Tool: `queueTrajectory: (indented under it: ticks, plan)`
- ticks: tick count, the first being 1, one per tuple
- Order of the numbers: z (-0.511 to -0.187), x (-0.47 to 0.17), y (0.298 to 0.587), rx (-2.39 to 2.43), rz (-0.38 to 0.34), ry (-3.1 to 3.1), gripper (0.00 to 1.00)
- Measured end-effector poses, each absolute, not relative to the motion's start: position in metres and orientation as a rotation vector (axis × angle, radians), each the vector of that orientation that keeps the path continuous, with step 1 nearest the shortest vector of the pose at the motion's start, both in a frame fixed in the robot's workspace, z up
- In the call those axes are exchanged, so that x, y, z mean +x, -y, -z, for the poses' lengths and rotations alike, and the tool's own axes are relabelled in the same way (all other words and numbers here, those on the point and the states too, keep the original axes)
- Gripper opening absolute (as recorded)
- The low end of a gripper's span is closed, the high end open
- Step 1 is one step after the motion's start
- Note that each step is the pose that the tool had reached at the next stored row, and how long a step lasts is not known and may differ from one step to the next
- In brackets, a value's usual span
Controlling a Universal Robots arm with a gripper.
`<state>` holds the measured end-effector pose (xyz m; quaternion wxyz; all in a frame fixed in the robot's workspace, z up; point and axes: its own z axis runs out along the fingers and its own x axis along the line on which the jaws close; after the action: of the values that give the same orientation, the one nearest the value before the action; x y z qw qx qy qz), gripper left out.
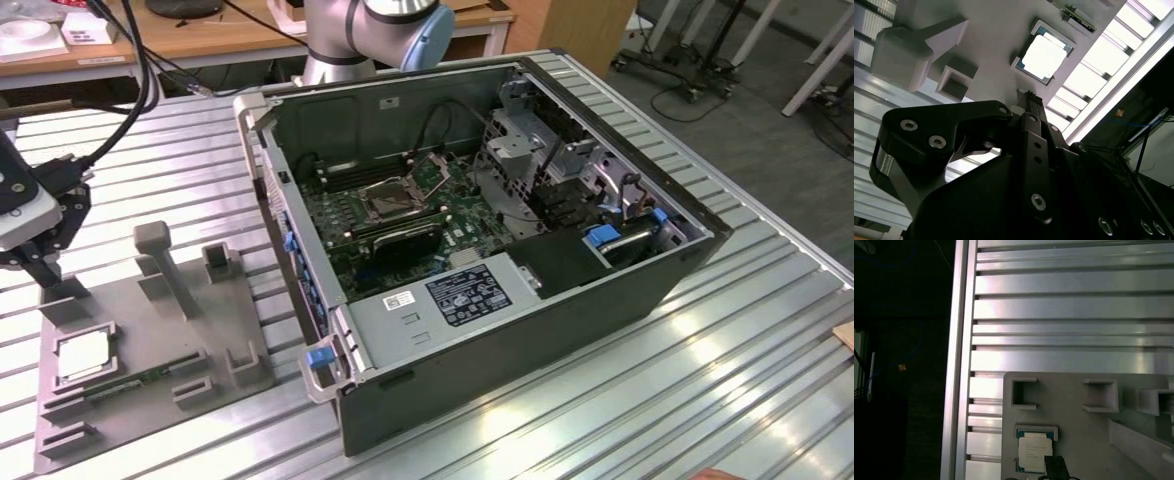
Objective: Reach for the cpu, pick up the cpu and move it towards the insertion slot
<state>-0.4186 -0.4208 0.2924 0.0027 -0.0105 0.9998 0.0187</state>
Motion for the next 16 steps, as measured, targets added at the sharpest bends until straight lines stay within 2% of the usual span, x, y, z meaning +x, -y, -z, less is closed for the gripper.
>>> queueTrajectory:
  ticks: [16]
  plan:
    - [-0.2847,-0.4187,0.4263,-0.033,-0.06,-3.135,0.11]
